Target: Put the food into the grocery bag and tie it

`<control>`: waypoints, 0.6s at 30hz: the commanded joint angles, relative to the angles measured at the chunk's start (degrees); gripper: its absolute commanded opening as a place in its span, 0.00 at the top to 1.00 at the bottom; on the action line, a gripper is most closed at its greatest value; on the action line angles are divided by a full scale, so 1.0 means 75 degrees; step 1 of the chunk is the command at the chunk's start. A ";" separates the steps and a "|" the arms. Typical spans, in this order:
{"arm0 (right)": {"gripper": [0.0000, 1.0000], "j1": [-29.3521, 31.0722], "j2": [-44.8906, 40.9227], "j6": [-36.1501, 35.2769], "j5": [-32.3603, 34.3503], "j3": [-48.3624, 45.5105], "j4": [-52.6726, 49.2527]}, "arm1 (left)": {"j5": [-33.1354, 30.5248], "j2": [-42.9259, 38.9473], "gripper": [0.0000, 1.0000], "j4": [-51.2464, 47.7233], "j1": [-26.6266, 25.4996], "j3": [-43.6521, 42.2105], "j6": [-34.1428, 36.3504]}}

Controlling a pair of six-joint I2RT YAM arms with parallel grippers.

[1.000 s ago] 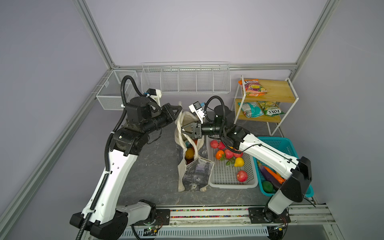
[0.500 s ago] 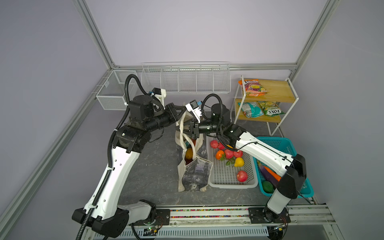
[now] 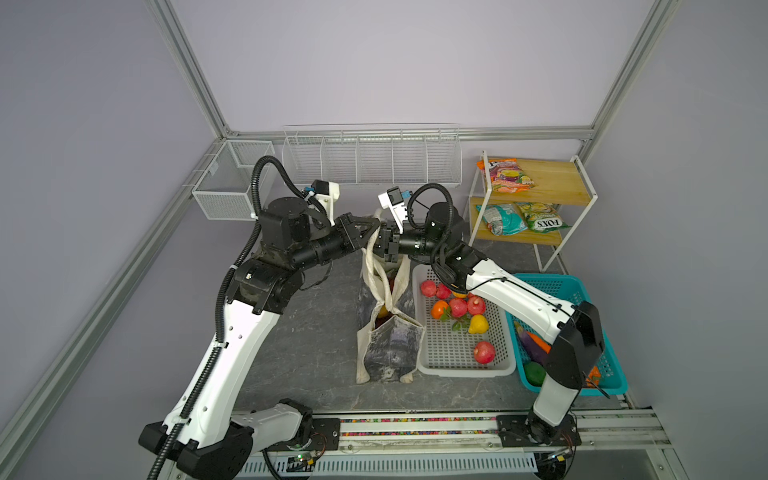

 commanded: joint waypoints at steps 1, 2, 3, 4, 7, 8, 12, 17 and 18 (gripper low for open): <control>0.91 -0.0191 -0.0008 0.0218 0.0550 -0.0079 0.1206 | 0.0654 -0.0122 1.00 -0.0476 -0.0096 -0.0444 0.0212; 0.91 -0.0195 -0.0025 0.0188 0.0573 -0.0146 0.1247 | 0.0689 -0.0165 1.00 -0.0439 -0.0096 -0.0522 0.0215; 0.91 -0.0205 -0.0037 0.0158 0.0599 -0.0207 0.1287 | 0.0690 -0.0198 1.00 -0.0432 -0.0096 -0.0585 0.0220; 0.91 -0.0194 -0.0043 0.0157 0.0621 -0.0262 0.1322 | 0.0665 -0.0234 0.97 -0.0432 -0.0096 -0.0621 0.0238; 0.91 -0.0216 -0.0055 0.0143 0.0665 -0.0384 0.1470 | 0.0644 -0.0305 0.79 -0.0467 -0.0084 -0.0716 0.0329; 0.91 -0.0213 -0.0066 0.0138 0.0681 -0.0428 0.1534 | 0.0652 -0.0322 0.72 -0.0467 -0.0074 -0.0743 0.0341; 0.91 -0.0222 -0.0055 0.0123 0.0652 -0.0494 0.1642 | 0.0645 -0.0439 0.53 -0.0439 0.0007 -0.0793 0.0397; 0.91 -0.0246 -0.0067 0.0091 0.0650 -0.0540 0.1654 | 0.0614 -0.0643 0.37 -0.0547 0.0267 -0.0591 0.0590; 0.91 -0.0249 -0.0060 0.0097 0.0647 -0.0552 0.1660 | 0.0593 -0.0693 0.35 -0.0628 0.0340 -0.0510 0.0643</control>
